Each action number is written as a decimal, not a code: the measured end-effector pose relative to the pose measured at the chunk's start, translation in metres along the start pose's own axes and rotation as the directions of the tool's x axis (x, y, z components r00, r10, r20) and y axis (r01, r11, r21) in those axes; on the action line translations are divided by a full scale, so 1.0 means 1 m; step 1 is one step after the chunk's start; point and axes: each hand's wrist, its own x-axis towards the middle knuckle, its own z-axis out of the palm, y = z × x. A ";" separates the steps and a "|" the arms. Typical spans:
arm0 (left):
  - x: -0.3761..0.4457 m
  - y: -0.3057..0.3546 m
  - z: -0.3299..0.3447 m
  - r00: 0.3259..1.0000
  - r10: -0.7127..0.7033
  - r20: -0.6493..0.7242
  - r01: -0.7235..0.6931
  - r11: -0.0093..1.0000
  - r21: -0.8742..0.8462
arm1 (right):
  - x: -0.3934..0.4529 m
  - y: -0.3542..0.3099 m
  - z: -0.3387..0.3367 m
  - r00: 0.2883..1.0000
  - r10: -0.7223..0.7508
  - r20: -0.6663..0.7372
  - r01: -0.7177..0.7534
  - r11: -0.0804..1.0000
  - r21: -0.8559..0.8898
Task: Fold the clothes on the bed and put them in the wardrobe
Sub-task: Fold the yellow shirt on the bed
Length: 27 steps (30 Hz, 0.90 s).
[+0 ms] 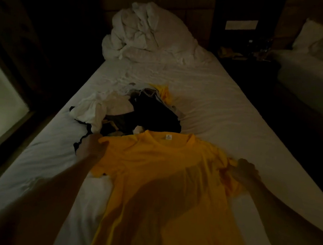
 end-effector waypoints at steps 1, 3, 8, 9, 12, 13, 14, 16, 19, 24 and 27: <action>0.006 0.004 -0.004 0.999 0.033 0.008 -0.033 0.999 0.026 | -0.001 0.000 -0.003 0.999 -0.042 -0.007 0.042 0.997 0.063; 0.016 0.023 -0.011 0.997 0.017 0.069 -0.018 1.000 0.013 | -0.005 -0.004 -0.011 0.992 -0.113 -0.051 0.119 0.984 0.130; 0.015 0.101 -0.006 0.861 -0.020 0.508 0.267 0.868 -0.419 | -0.013 -0.033 -0.026 0.979 -0.174 -0.103 0.199 0.918 0.343; 0.007 0.117 -0.005 0.835 -0.018 0.550 0.358 0.776 -0.519 | -0.014 -0.039 -0.027 0.983 -0.163 -0.083 0.183 0.894 0.410; -0.015 0.147 0.002 0.820 0.009 0.573 0.454 0.599 -0.659 | -0.024 -0.056 -0.032 0.988 -0.150 0.028 0.096 0.754 0.650; -0.019 0.148 0.006 0.824 0.013 0.567 0.455 0.582 -0.675 | -0.023 -0.059 -0.032 0.984 -0.160 0.074 0.060 0.700 0.712; -0.021 0.147 0.011 0.826 0.019 0.563 0.449 0.582 -0.678 | -0.024 -0.062 -0.031 0.979 -0.174 0.106 0.034 0.652 0.757; -0.021 0.136 0.021 0.836 -0.001 0.549 0.427 0.628 -0.650 | -0.028 -0.073 -0.028 0.970 -0.207 0.126 0.025 0.601 0.799; -0.022 0.103 0.034 0.855 -0.010 0.519 0.308 0.814 -0.492 | -0.035 -0.092 -0.010 0.971 -0.210 0.119 0.047 0.649 0.759; -0.041 0.057 0.051 0.787 0.284 0.547 -0.246 0.959 -0.144 | -0.036 -0.092 0.021 0.985 -0.165 -0.055 0.173 0.909 0.379; -0.049 0.042 0.067 0.709 0.362 0.605 -0.393 0.916 -0.087 | -0.041 -0.071 0.033 0.982 -0.186 0.040 0.179 0.973 0.145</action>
